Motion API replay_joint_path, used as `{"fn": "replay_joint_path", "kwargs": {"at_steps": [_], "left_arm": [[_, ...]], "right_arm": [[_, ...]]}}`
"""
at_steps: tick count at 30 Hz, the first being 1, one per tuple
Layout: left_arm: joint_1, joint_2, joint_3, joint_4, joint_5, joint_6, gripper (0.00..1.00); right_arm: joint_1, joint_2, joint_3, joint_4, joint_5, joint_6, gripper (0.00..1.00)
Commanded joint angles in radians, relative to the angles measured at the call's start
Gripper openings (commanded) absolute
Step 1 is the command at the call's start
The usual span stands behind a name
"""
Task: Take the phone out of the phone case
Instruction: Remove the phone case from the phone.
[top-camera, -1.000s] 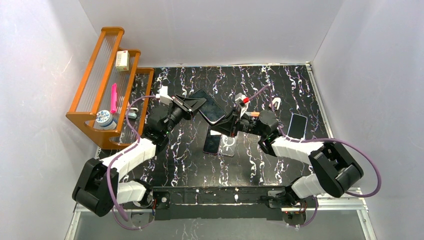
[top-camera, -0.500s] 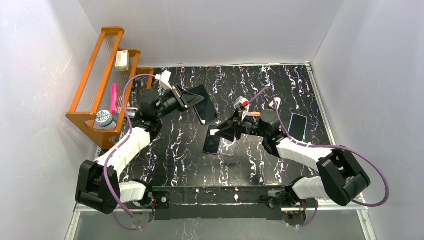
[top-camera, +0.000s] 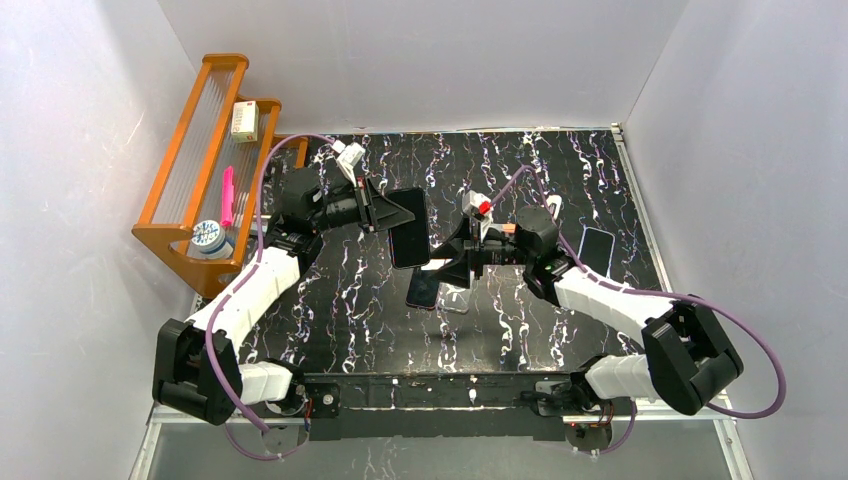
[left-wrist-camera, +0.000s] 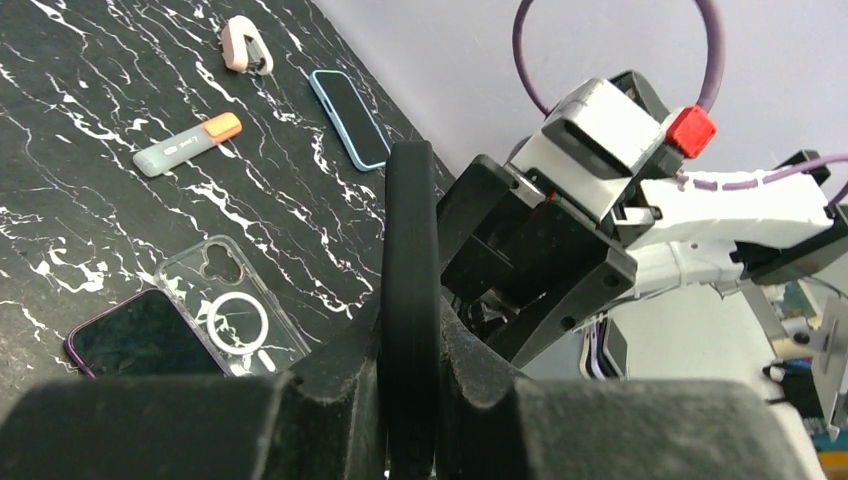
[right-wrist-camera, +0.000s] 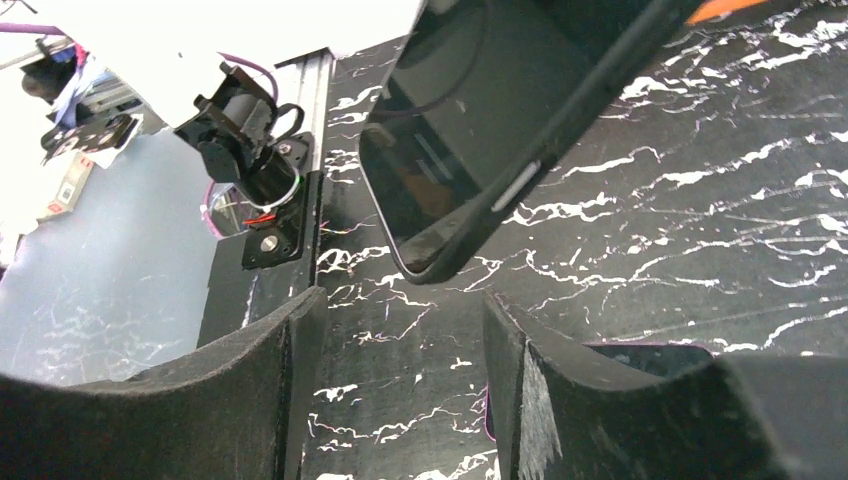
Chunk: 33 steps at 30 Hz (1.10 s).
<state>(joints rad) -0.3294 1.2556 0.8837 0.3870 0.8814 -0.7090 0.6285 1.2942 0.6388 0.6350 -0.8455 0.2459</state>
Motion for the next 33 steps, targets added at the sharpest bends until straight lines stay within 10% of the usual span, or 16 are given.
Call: {"fn": "replay_joint_path", "kwargs": {"at_steps": [1,13,33], "left_arm": [[0.002,-0.036,0.047,0.033,0.092,0.046,0.00],[-0.011,-0.039,0.054,0.097,0.146,0.016,0.00],[-0.015,0.015,0.088,0.144,0.164,-0.046,0.00]], "right_arm": [[-0.004,-0.001,0.064,-0.005,-0.090,-0.047,0.66],[-0.001,0.053,0.136,-0.020,-0.201,-0.066,0.58],[0.000,0.150,0.225,-0.046,-0.246,-0.129,0.18]]}}
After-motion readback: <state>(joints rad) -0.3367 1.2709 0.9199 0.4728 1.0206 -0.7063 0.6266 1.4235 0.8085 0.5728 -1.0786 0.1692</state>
